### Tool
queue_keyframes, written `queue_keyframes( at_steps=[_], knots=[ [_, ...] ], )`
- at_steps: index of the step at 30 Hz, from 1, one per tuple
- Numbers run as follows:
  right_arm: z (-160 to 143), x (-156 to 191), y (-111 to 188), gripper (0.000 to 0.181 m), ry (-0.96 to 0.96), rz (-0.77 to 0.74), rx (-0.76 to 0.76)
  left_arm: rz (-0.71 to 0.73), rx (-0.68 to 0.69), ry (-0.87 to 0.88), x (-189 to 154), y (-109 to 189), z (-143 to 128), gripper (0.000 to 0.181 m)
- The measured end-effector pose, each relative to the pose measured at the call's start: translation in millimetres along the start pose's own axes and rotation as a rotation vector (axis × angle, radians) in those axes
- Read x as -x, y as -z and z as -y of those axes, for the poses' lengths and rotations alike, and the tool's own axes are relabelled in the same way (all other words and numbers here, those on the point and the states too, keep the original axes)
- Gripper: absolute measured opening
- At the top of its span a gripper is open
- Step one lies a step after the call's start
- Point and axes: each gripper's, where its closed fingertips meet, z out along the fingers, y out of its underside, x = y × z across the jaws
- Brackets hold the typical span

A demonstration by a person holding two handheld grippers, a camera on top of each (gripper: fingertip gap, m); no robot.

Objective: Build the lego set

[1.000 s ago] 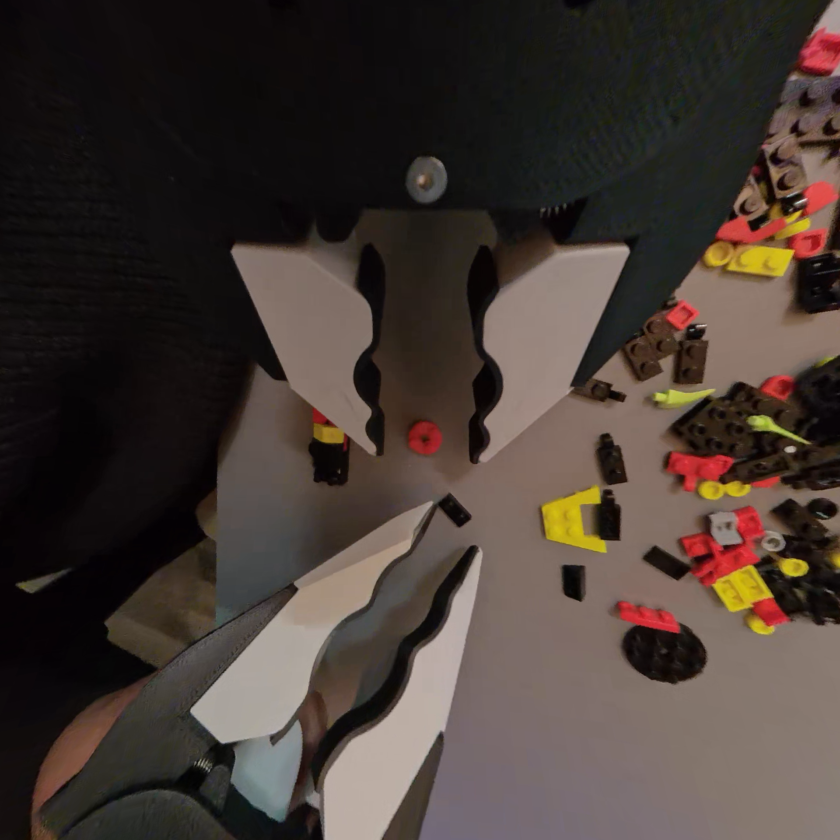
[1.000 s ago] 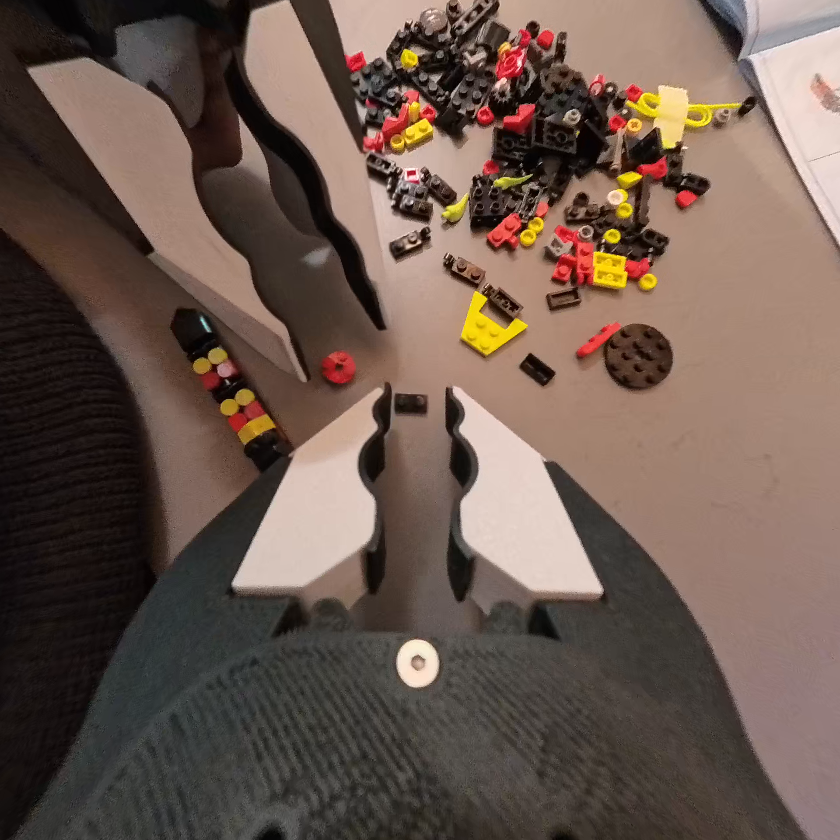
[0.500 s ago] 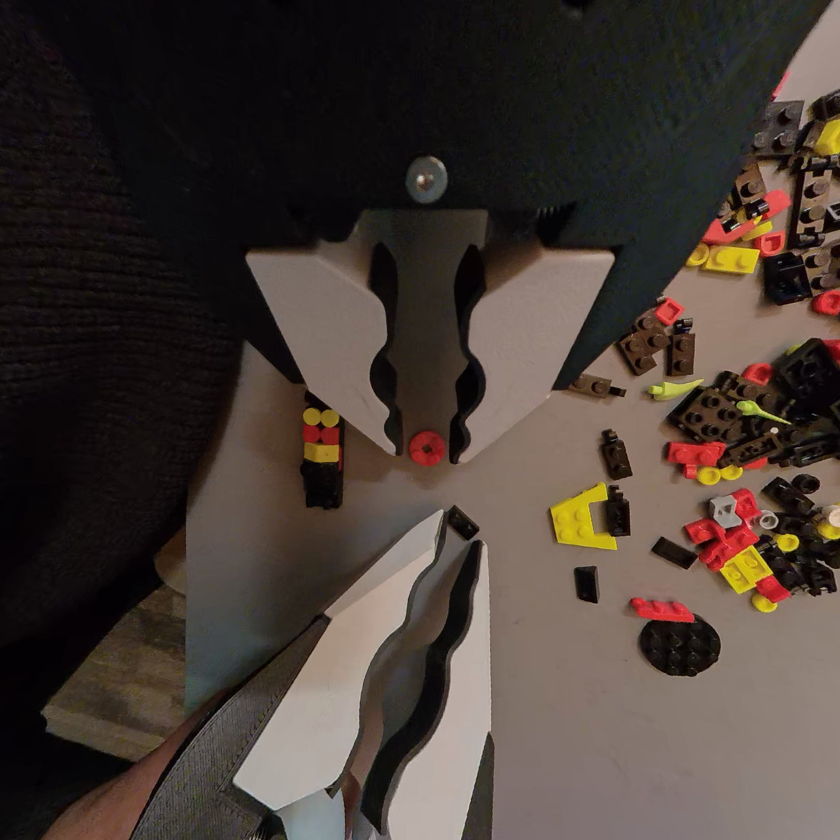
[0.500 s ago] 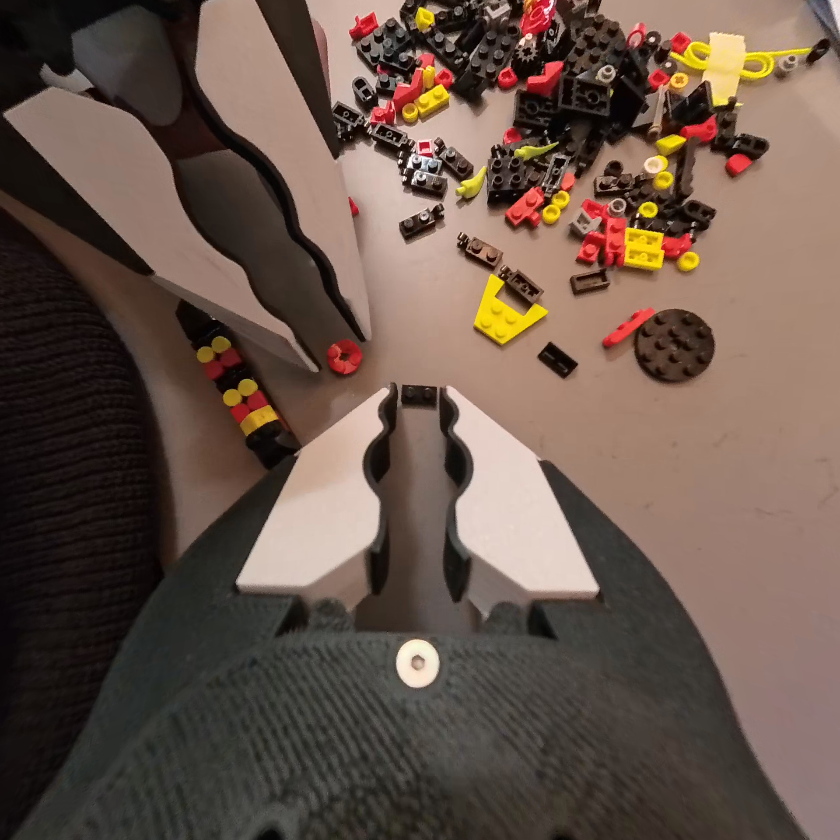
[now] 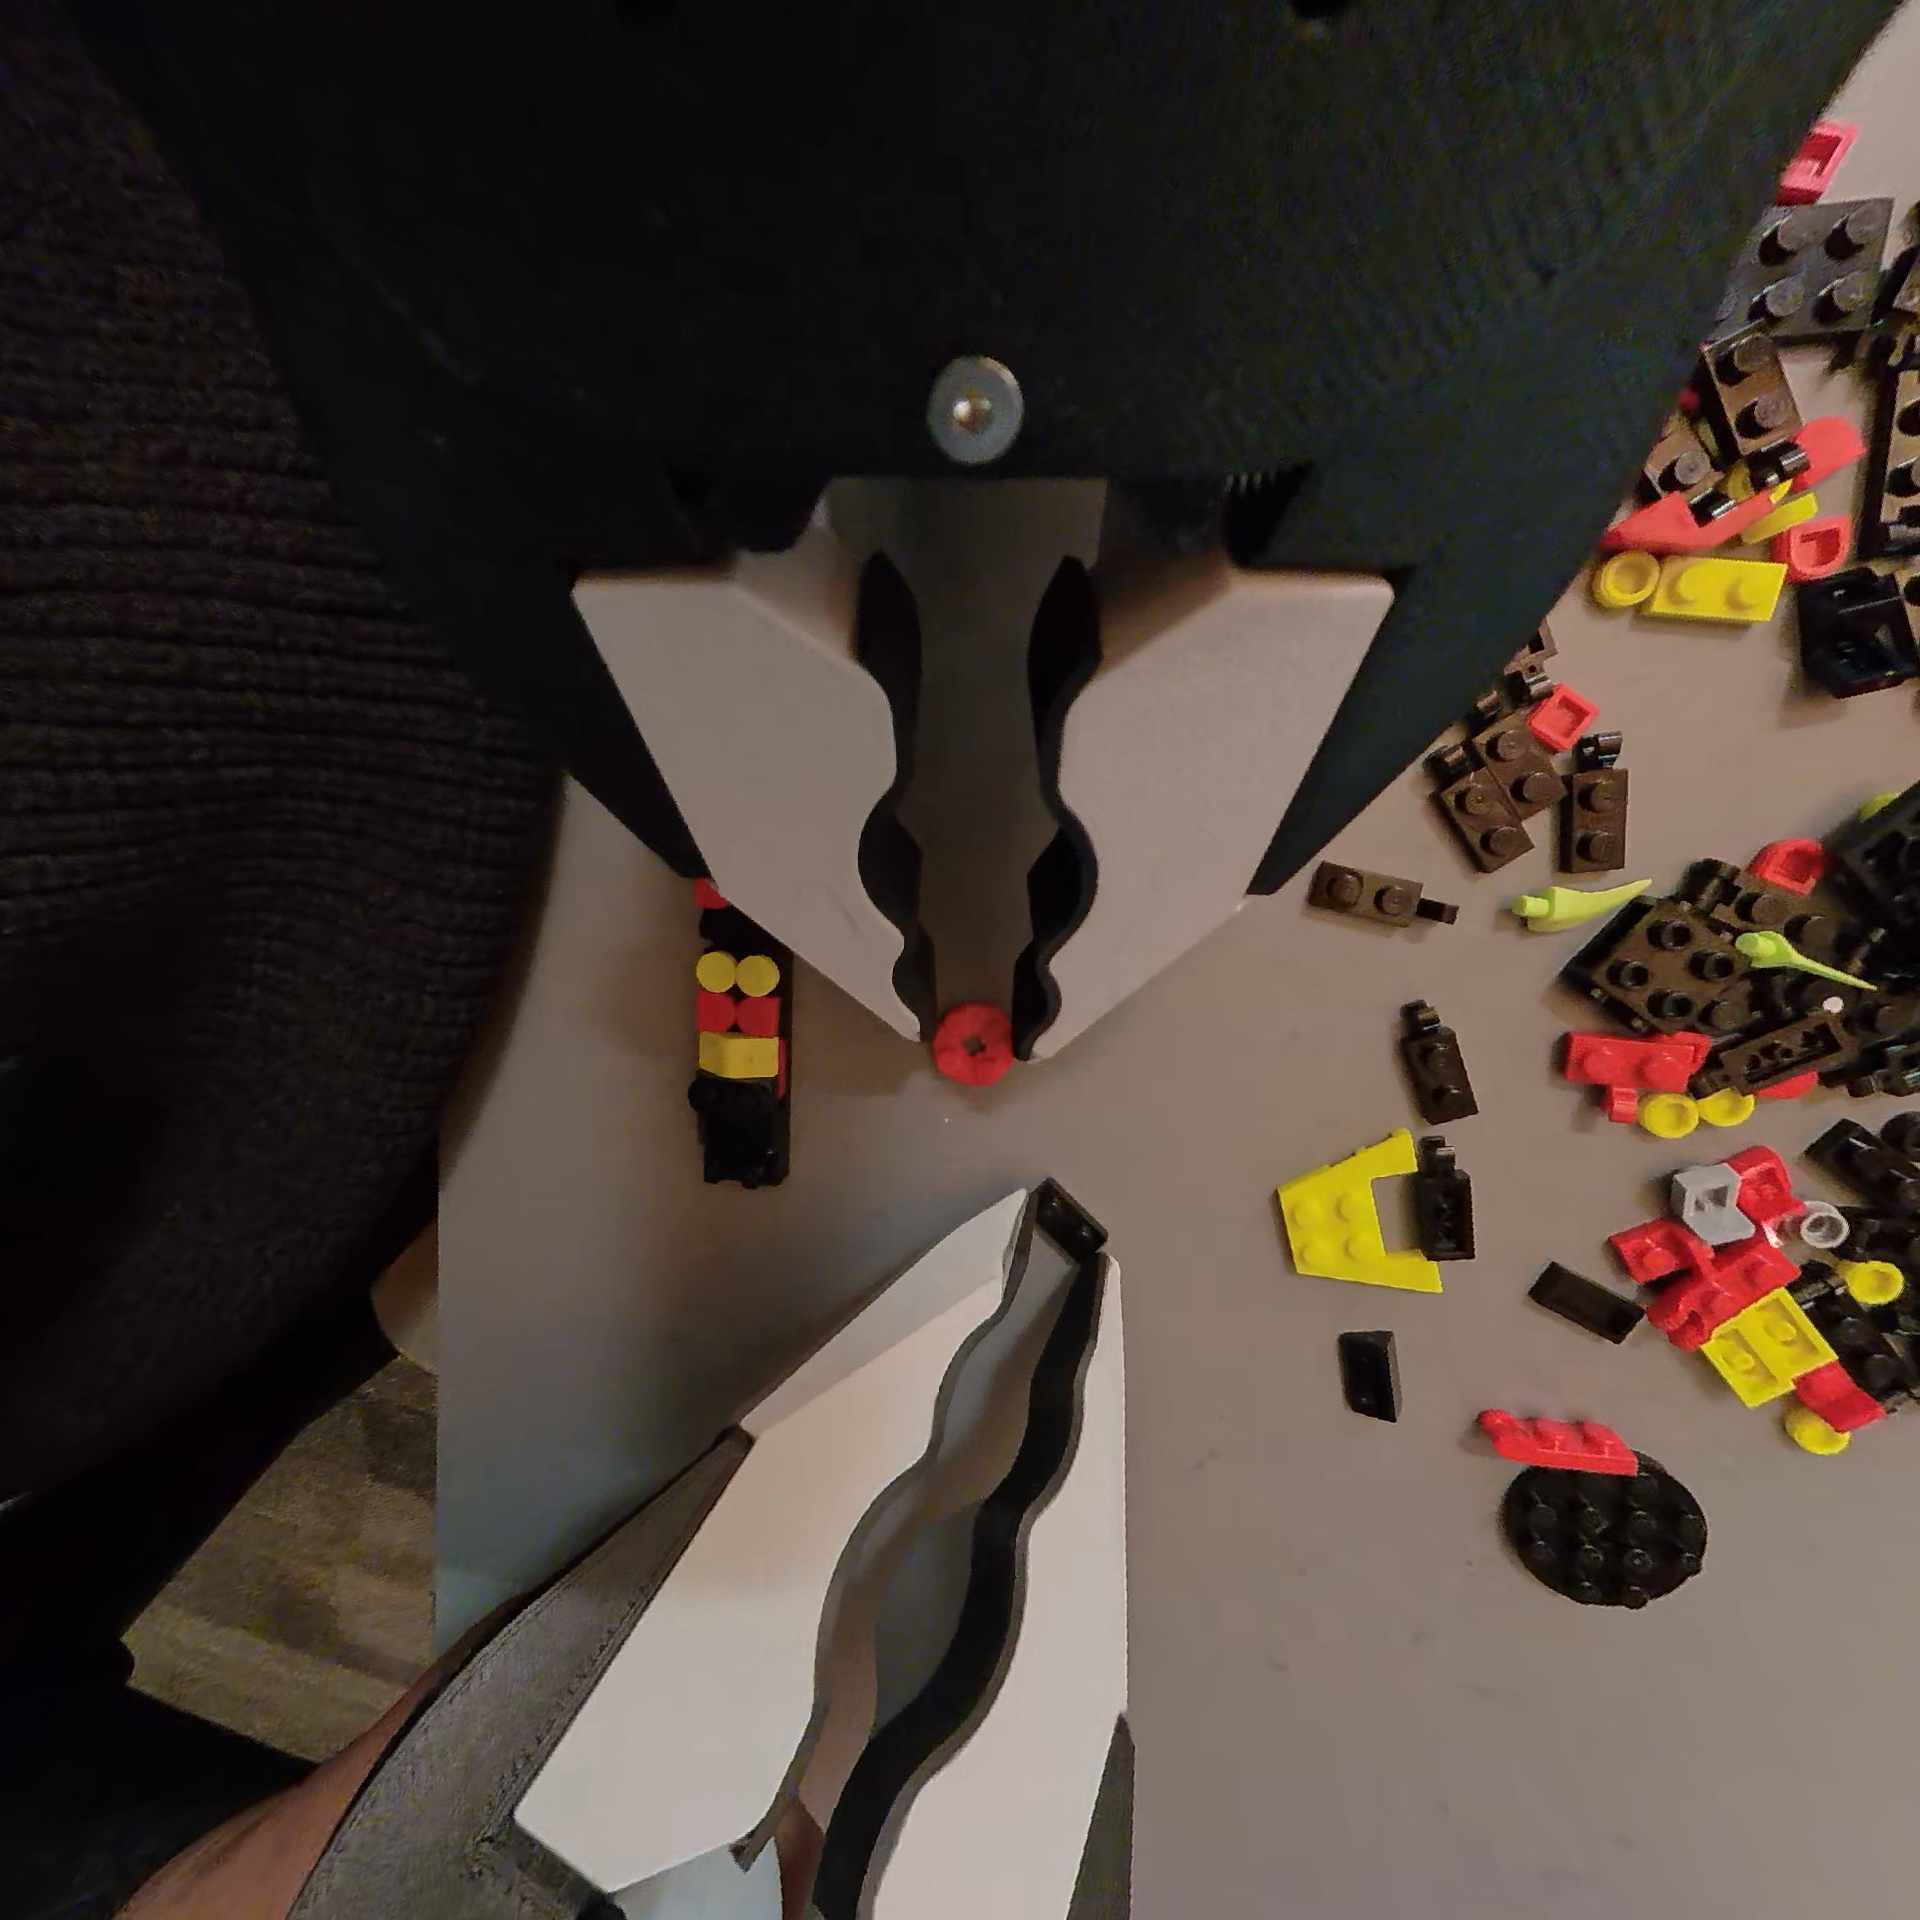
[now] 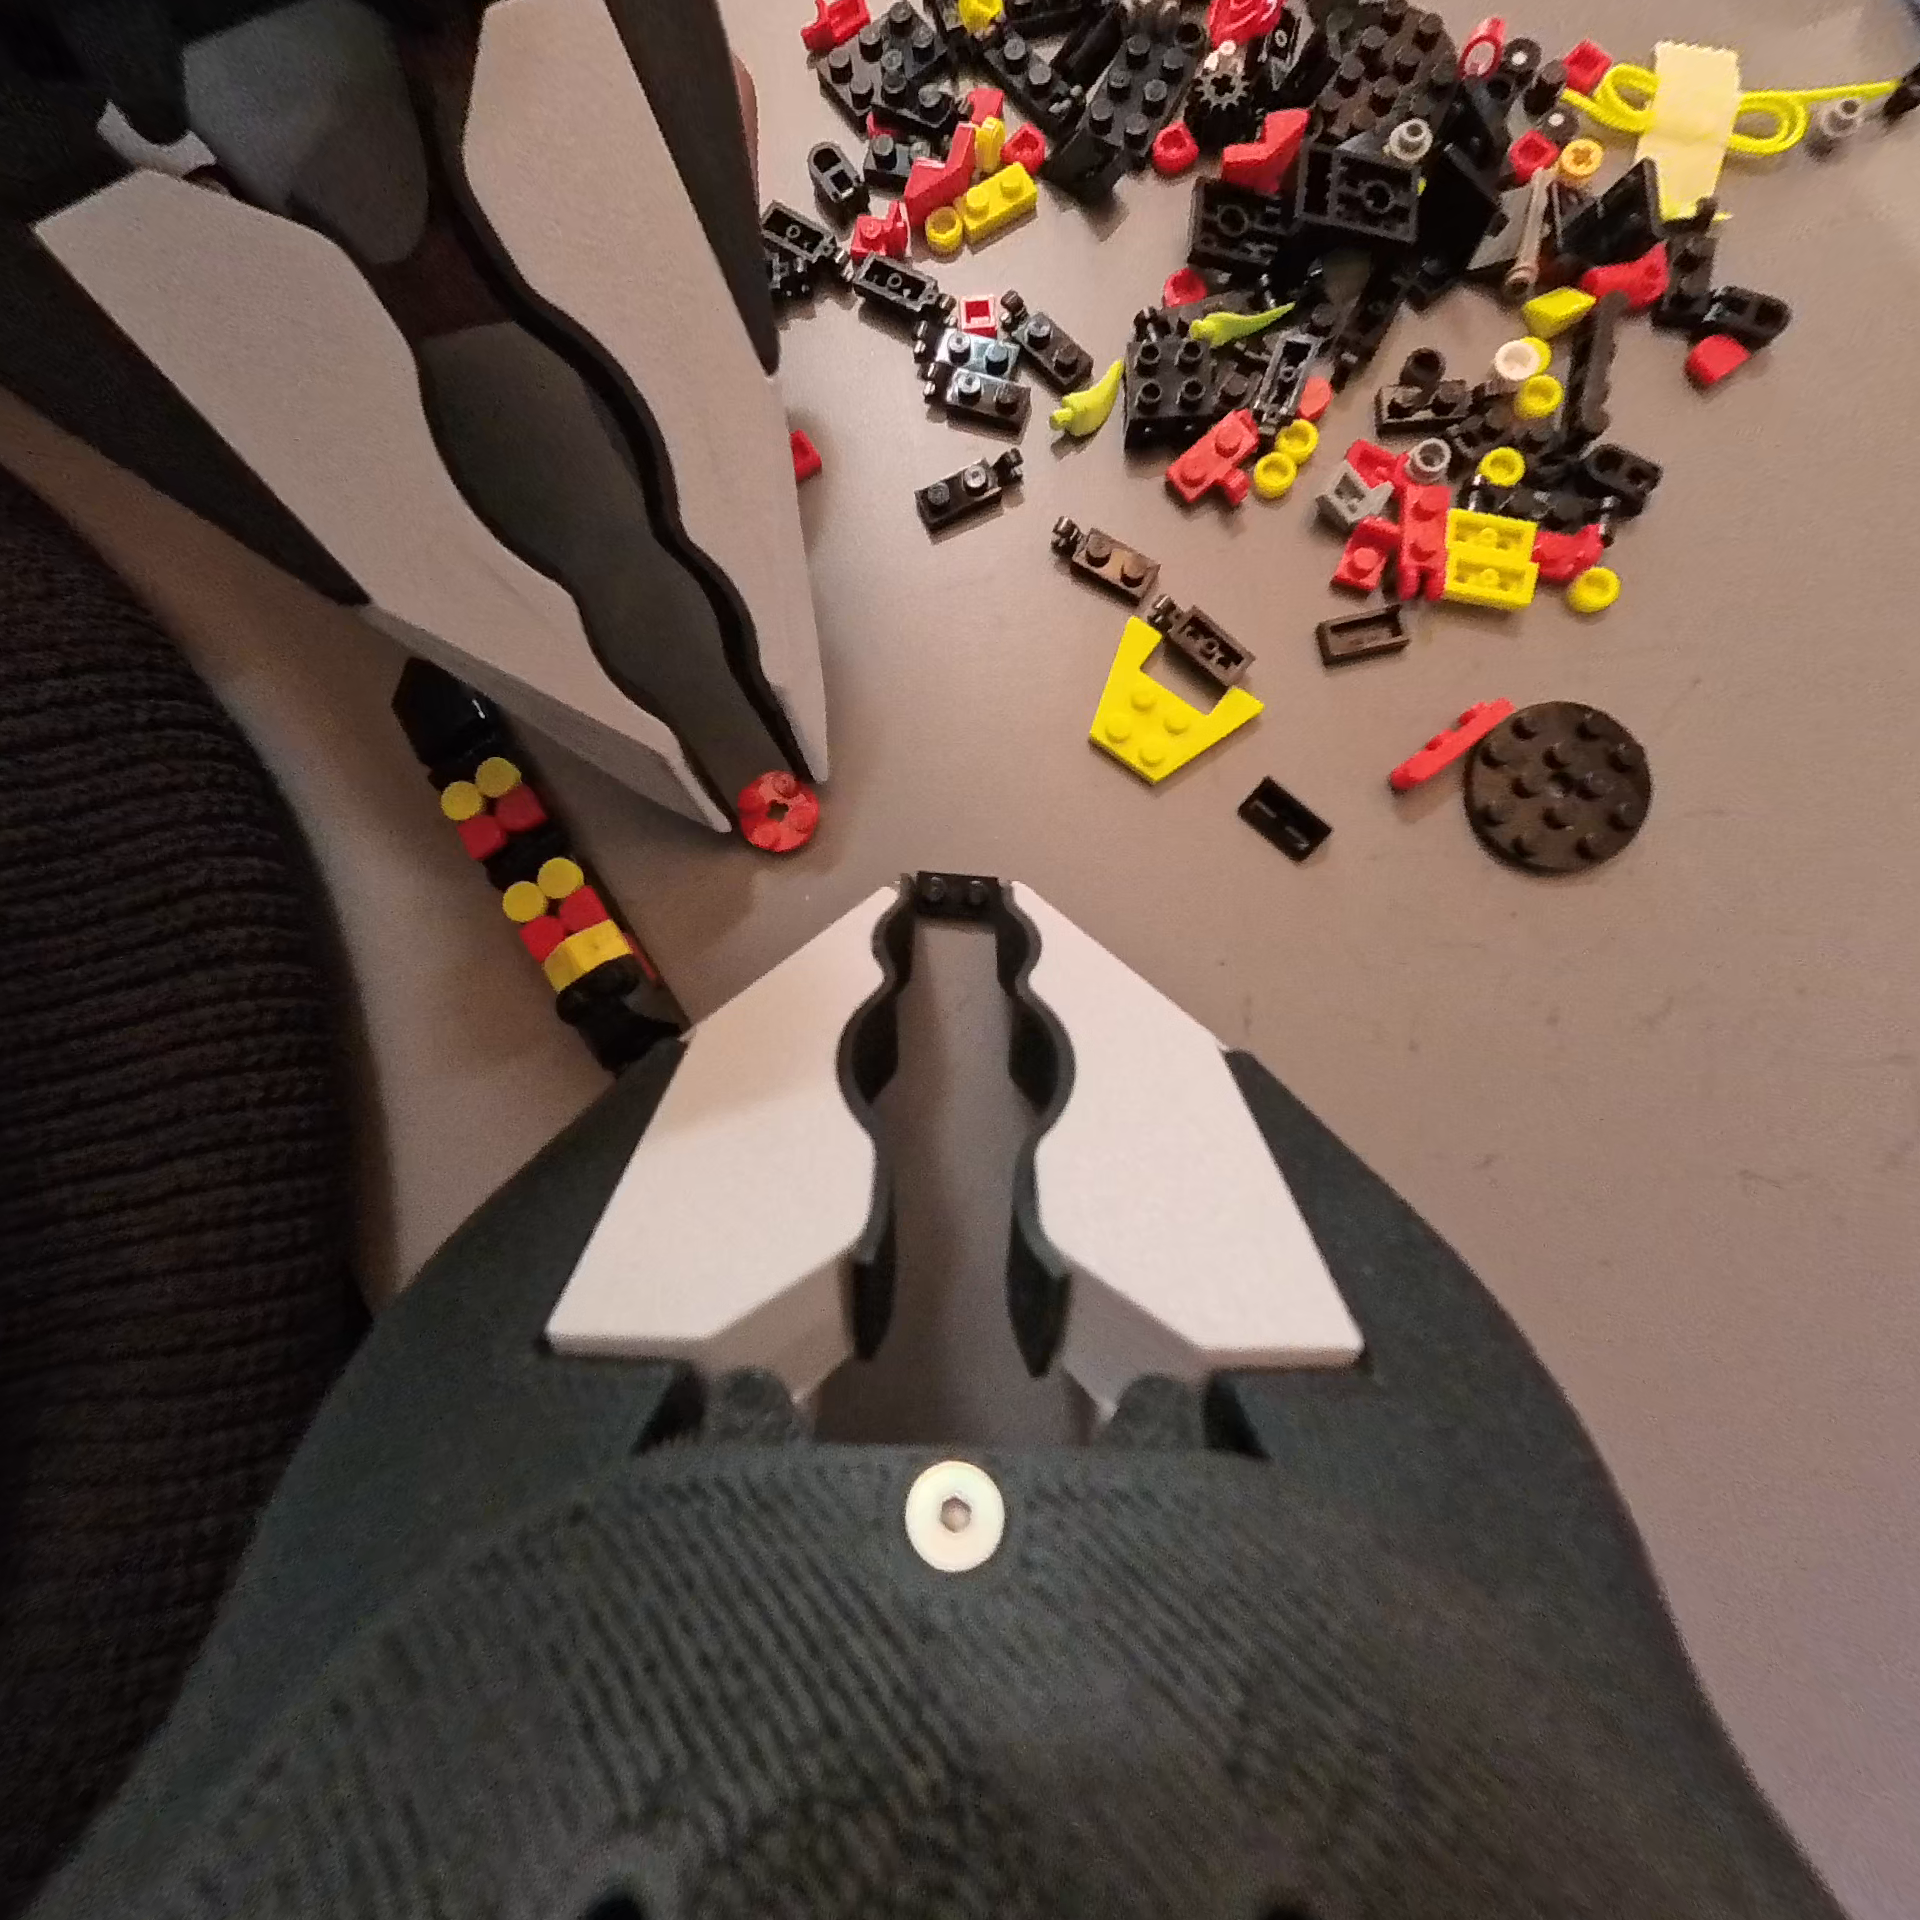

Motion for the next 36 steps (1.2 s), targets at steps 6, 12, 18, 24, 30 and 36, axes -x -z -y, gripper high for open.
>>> queue_keyframes(
  at_steps=[6,12,18,24,30,36],
  knots=[
    [8,13,4,0.014,0.047,0.064,-0.046,0.0,-0.001,-0.001,0,0,0,0.012],
    [11,31,1,0.014,0.13,0.13,-0.053,-0.01,-0.003,-0.001,0,0,0,0.011],
    [6,38,-3,0.014,0.202,0.144,-0.023,-0.012,-0.002,-0.025,-2,-1,-1,0.011],
    [6,36,-5,0.013,0.251,0.131,-0.008,-0.009,-0.001,-0.049,-2,-1,-1,0.011],
    [8,36,-5,0.013,0.268,0.127,-0.013,-0.011,-0.004,-0.047,-1,0,-1,0.011],
    [9,36,-5,0.013,0.279,0.117,-0.022,-0.013,-0.005,-0.046,-1,0,-1,0.011]
  ],
)
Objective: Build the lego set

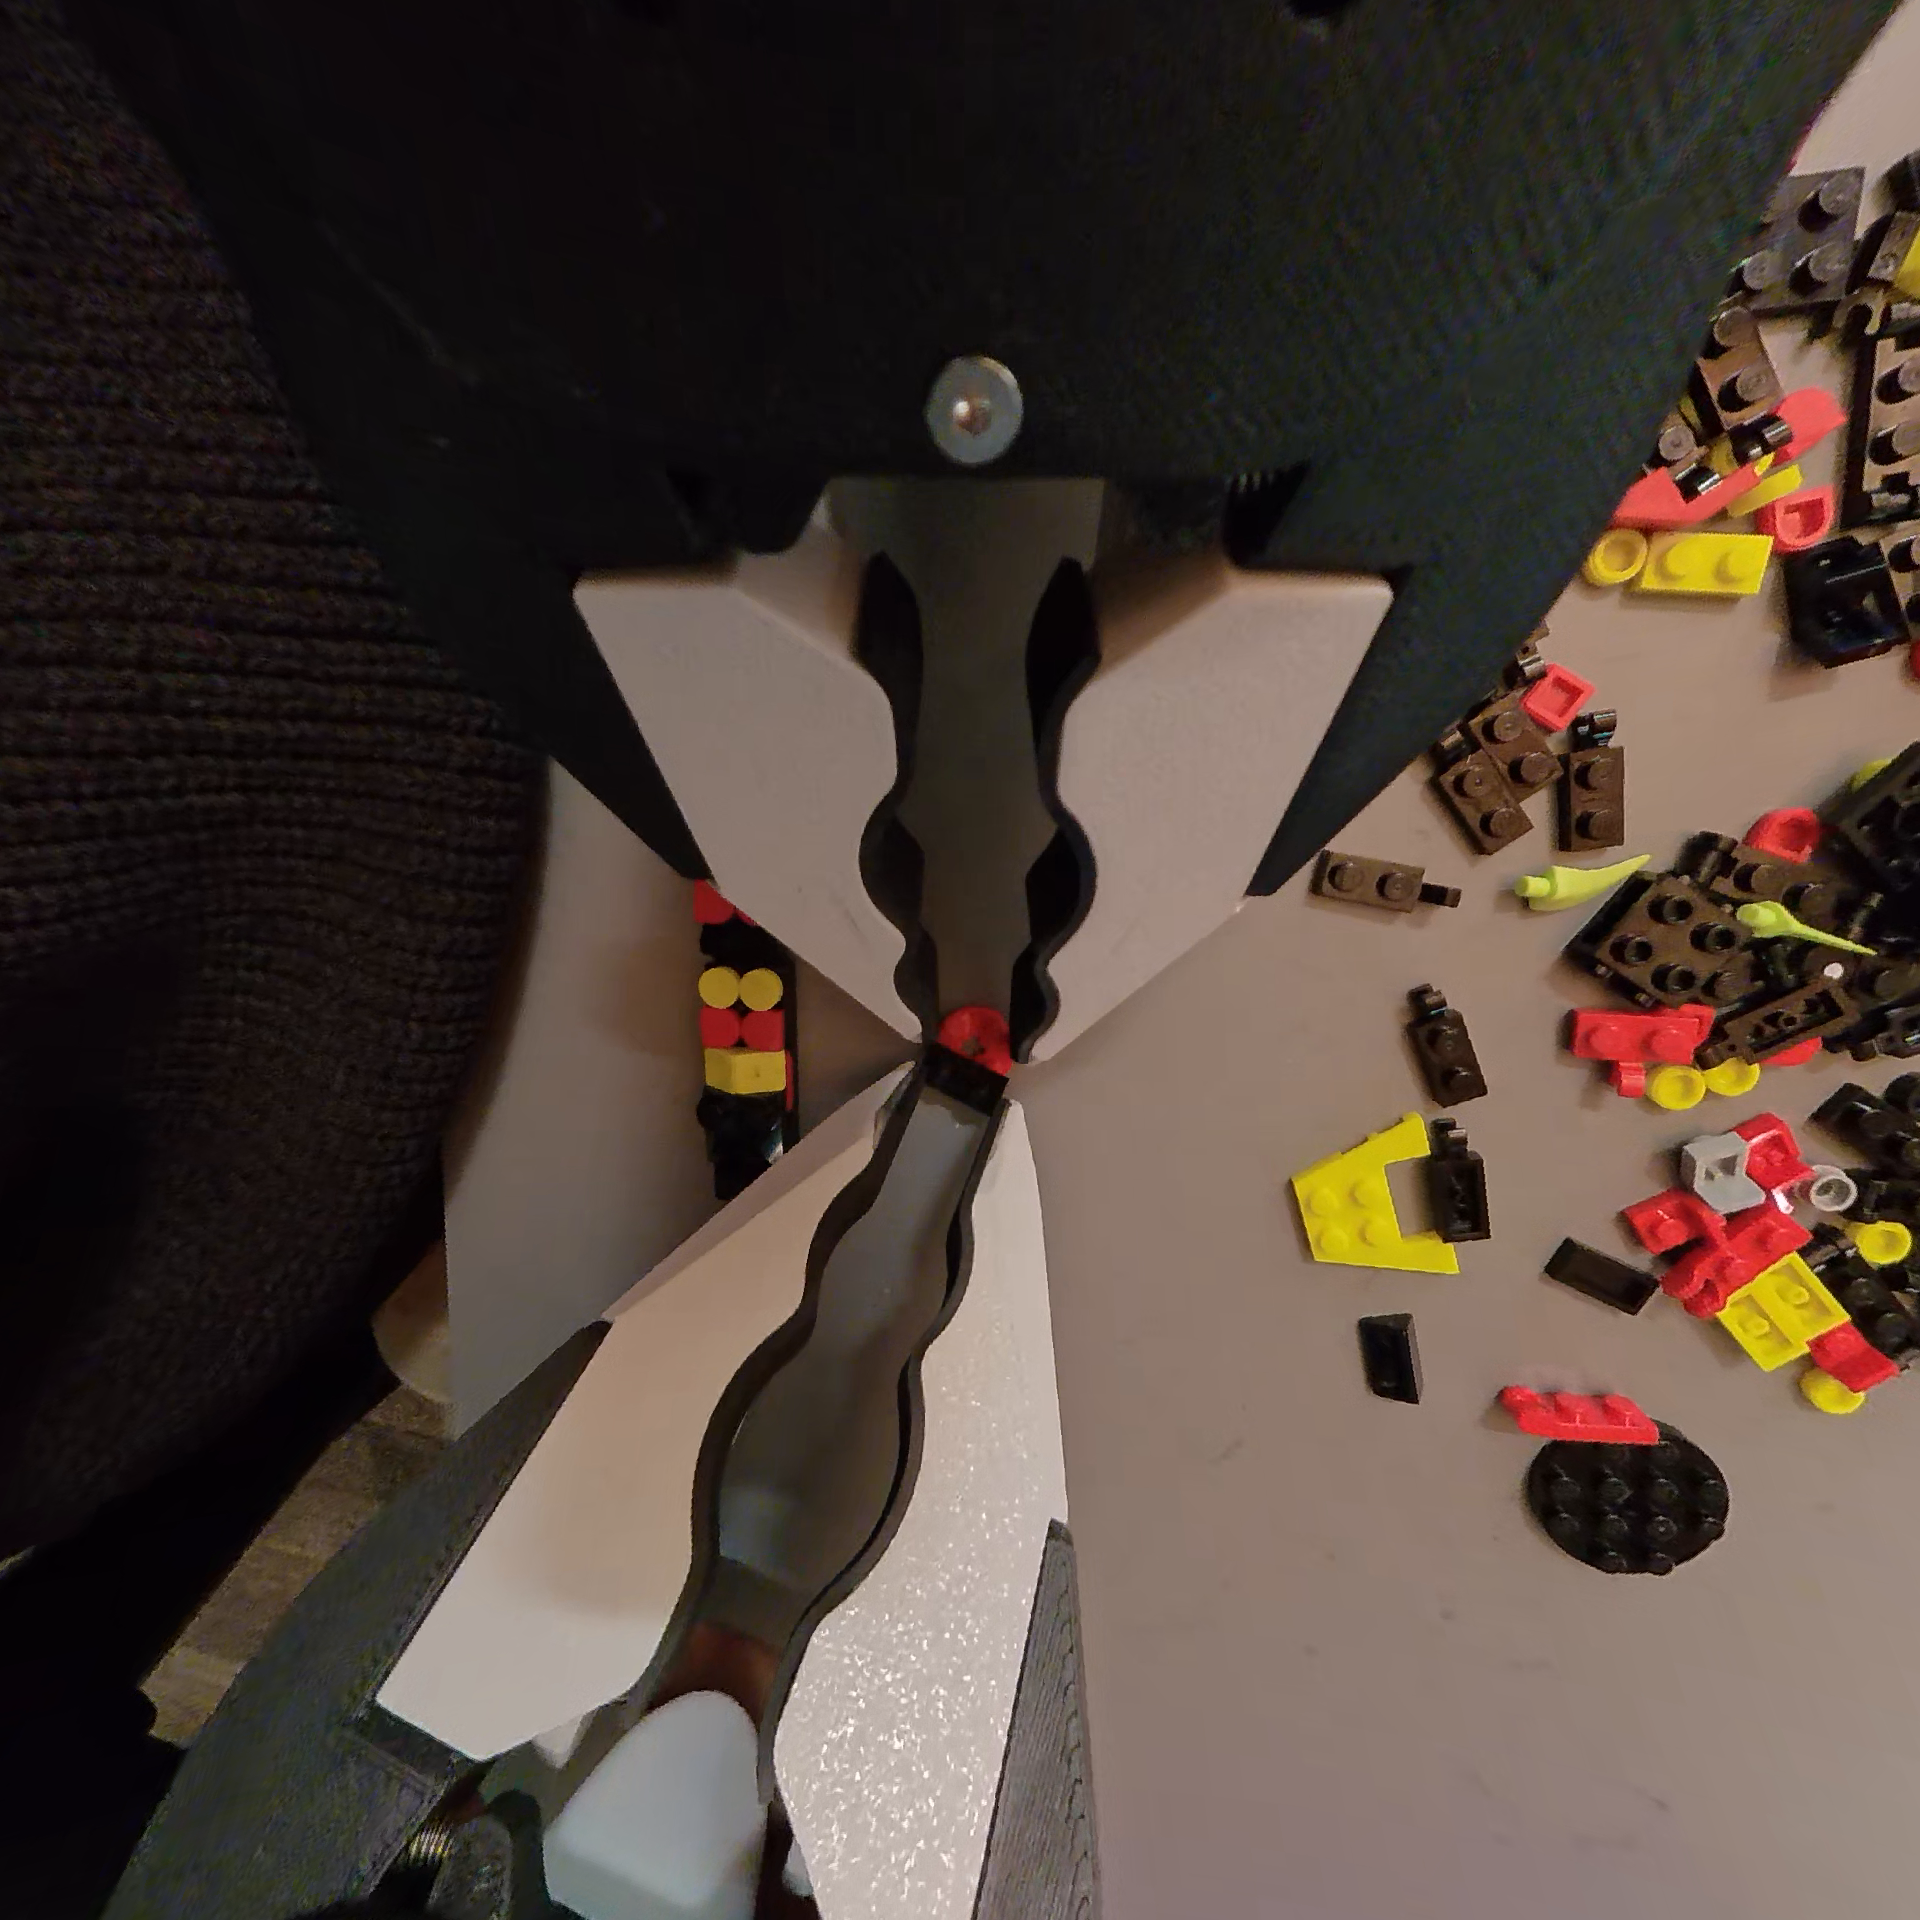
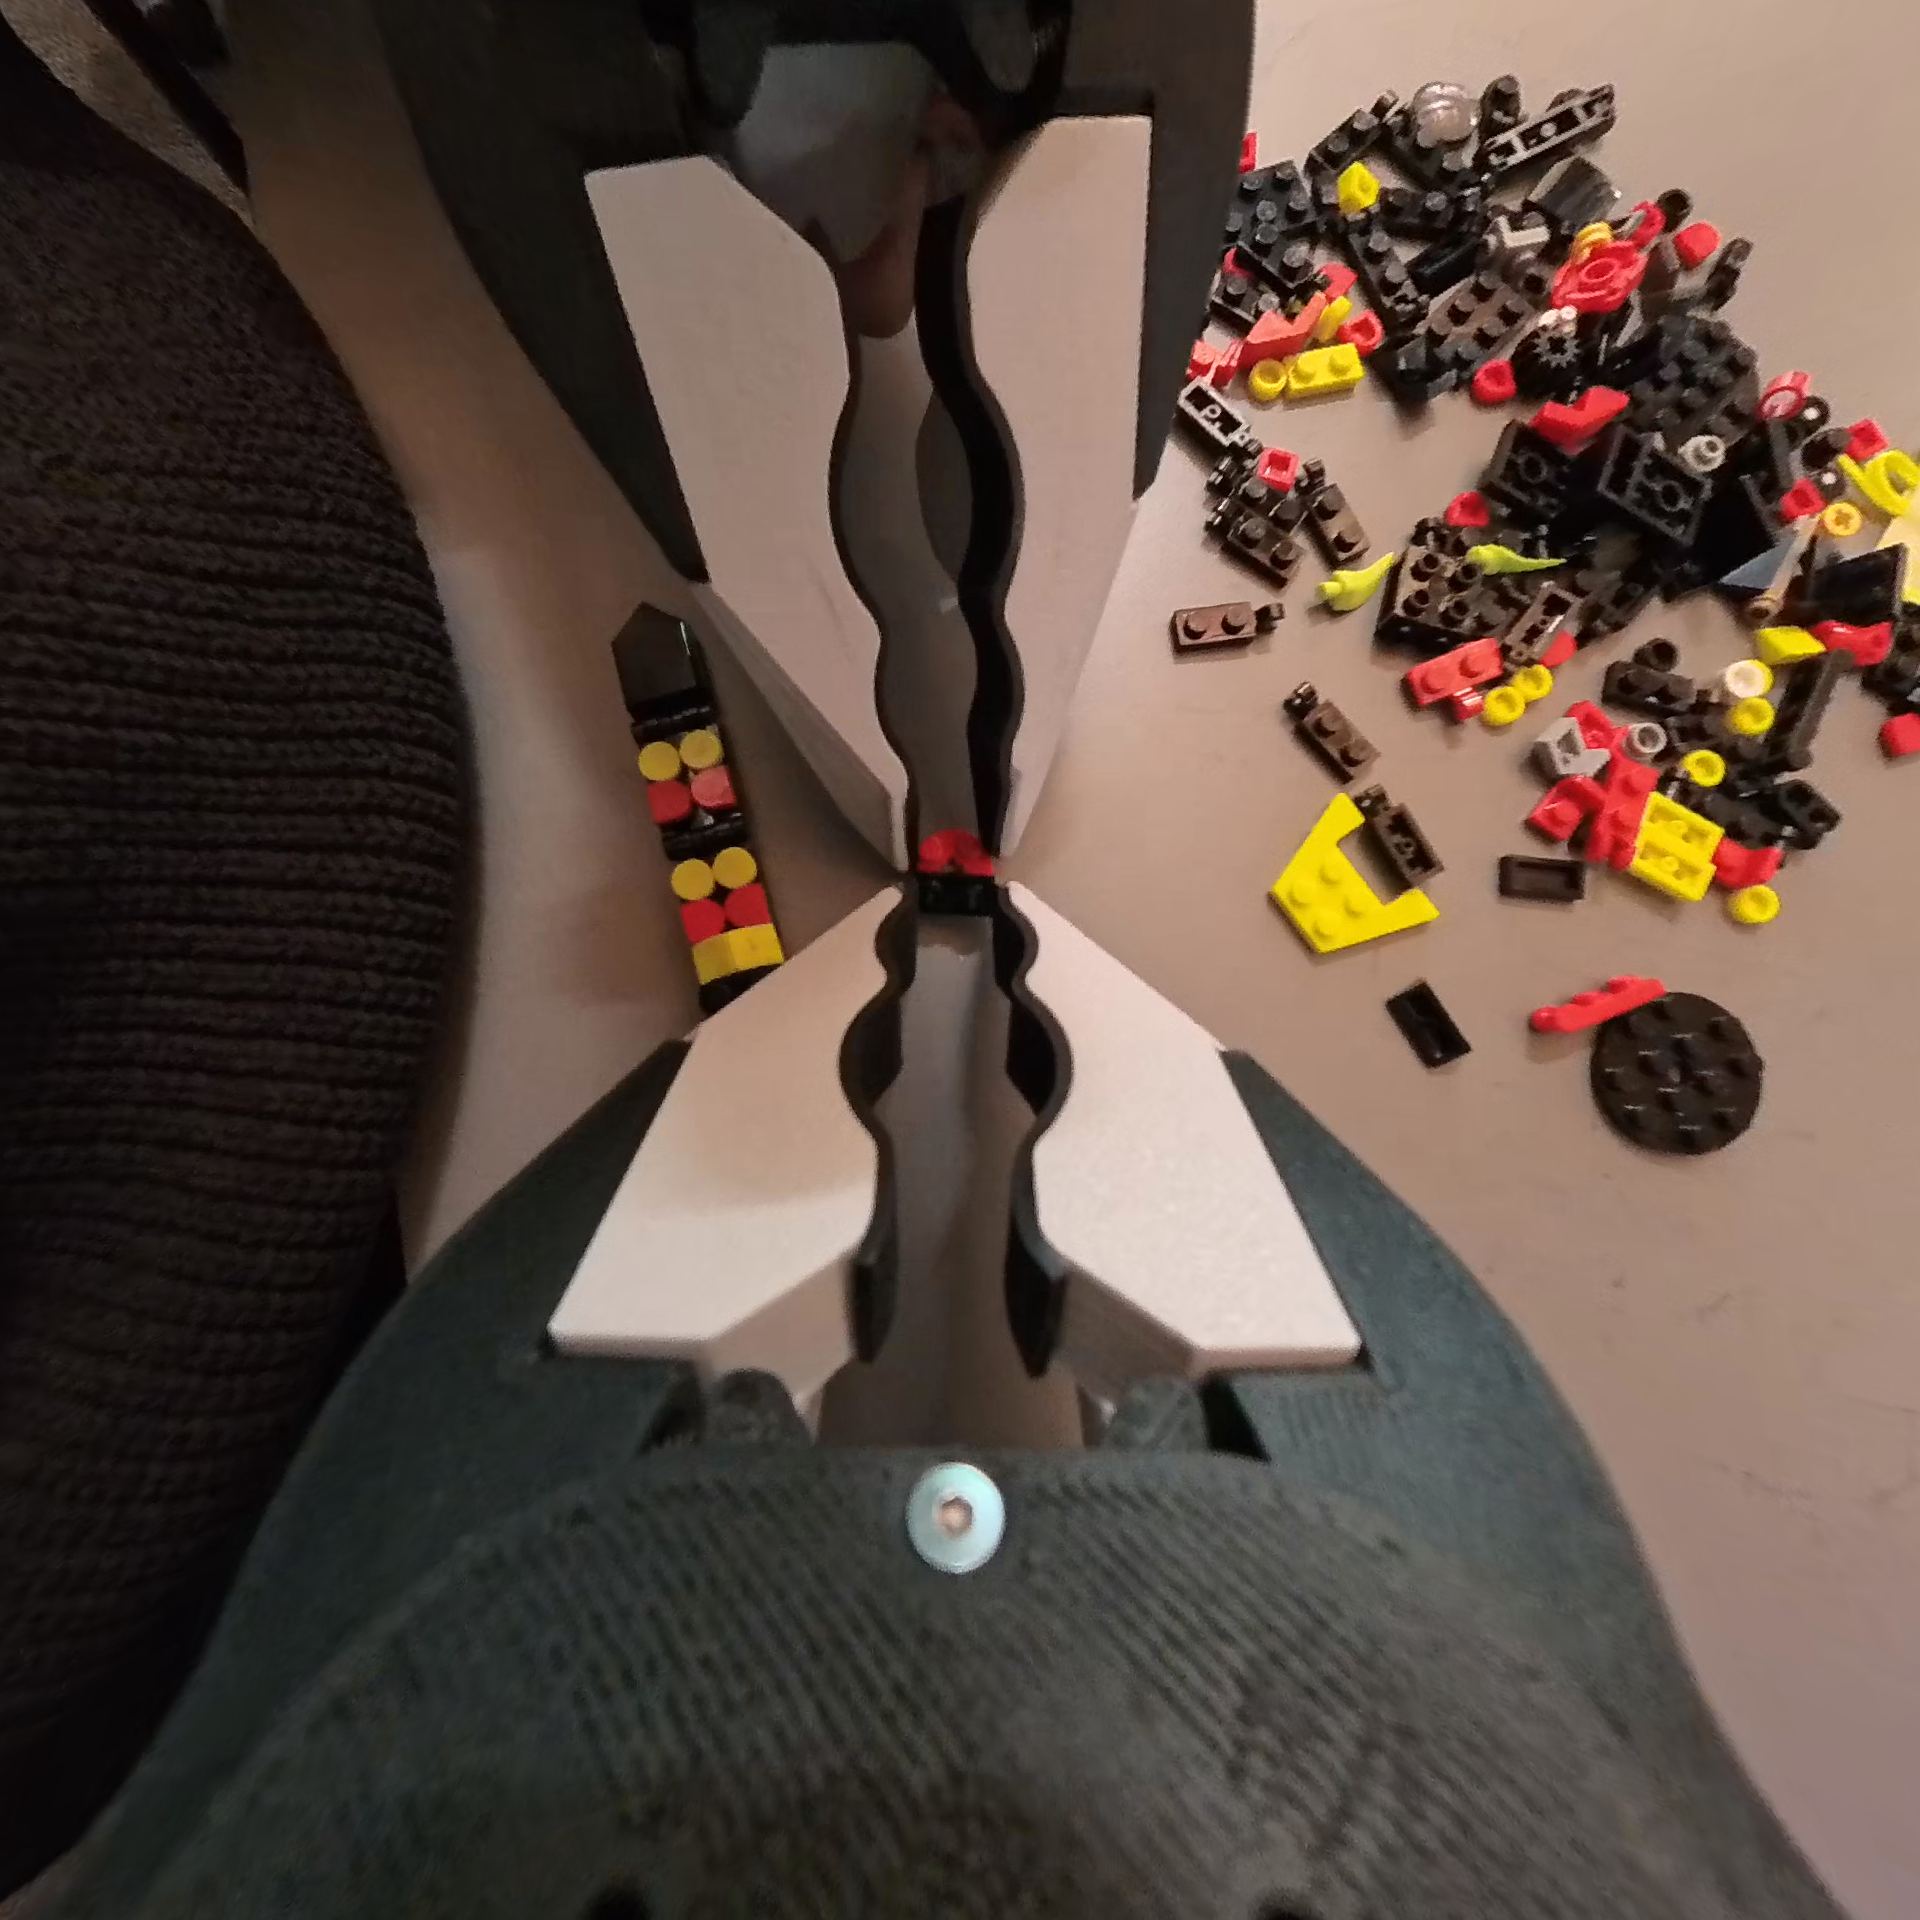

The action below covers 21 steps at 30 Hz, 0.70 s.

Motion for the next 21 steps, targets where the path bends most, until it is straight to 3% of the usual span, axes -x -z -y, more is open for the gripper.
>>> queue_keyframes(
  at_steps=[21],
  knots=[
    [-2.9,-6.3,3.5,0.015,-0.038,-0.023,-0.008,-0.008,-0.004,0.018,0.0,0.2,0.1,0.011]
  ],
)
